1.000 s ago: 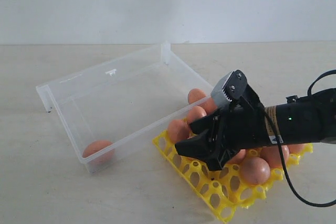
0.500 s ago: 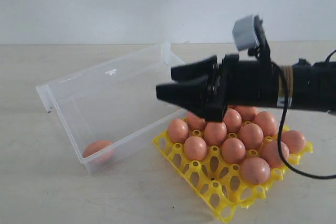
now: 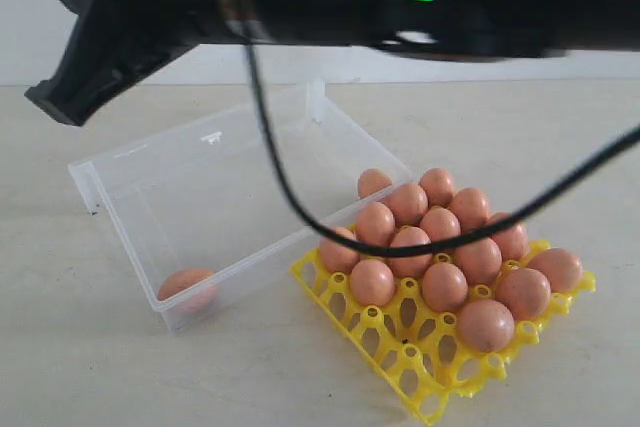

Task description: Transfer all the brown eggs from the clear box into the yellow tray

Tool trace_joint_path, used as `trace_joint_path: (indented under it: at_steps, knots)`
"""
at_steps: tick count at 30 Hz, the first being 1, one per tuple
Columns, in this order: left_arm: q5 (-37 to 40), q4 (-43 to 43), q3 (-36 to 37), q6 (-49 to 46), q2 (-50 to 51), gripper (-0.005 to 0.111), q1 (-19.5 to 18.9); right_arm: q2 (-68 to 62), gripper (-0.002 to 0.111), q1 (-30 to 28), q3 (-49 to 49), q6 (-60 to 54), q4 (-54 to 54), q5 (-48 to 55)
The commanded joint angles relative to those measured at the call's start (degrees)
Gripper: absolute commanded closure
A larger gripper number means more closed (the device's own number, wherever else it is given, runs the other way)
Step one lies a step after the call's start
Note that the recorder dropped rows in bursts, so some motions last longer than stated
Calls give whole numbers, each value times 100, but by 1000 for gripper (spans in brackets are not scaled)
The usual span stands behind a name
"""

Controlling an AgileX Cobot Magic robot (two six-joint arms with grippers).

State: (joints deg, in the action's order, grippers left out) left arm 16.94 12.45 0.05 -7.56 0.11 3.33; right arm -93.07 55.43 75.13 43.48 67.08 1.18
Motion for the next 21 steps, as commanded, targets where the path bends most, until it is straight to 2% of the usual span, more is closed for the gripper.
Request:
trace_joint_path:
  at_steps: [1,3,4,5,7,8,10,14,17,21]
  knots:
    - [0,26,-5,-2,-11,111,25,-1228,109,356,1892,-2797,-2424,4645]
    - [0,26,-5,-2,-11,111,25,-1778,109,128,2905,-5009,-4403,5644]
    - [0,26,-5,-2,-11,111,25,-2128,109,-66,3577,-6108,-5767,6214]
    - [0,26,-5,-2,-11,111,25,-2357,109,-191,4006,-6634,-6548,6749]
    - [0,26,-5,-2,-11,111,25,-2844,109,-502,4906,-7389,-8136,6879]
    - [0,26,-5,-2,-11,111,25,-2993,109,-612,5141,-7418,-8676,6879]
    - [1,26,-5,-2,-11,111,61,-3332,109,-844,5590,-7576,-9203,6879]
    - [1,26,-5,-2,-11,111,73,-3803,105,-1032,5799,-7807,-8956,6879]
    - [1,26,-5,-2,-11,111,73,-4029,90,-1007,5799,-8199,-8558,6879]
    - [1,26,-5,-2,-11,111,73,-4231,60,-913,5799,-8622,-8497,6879]
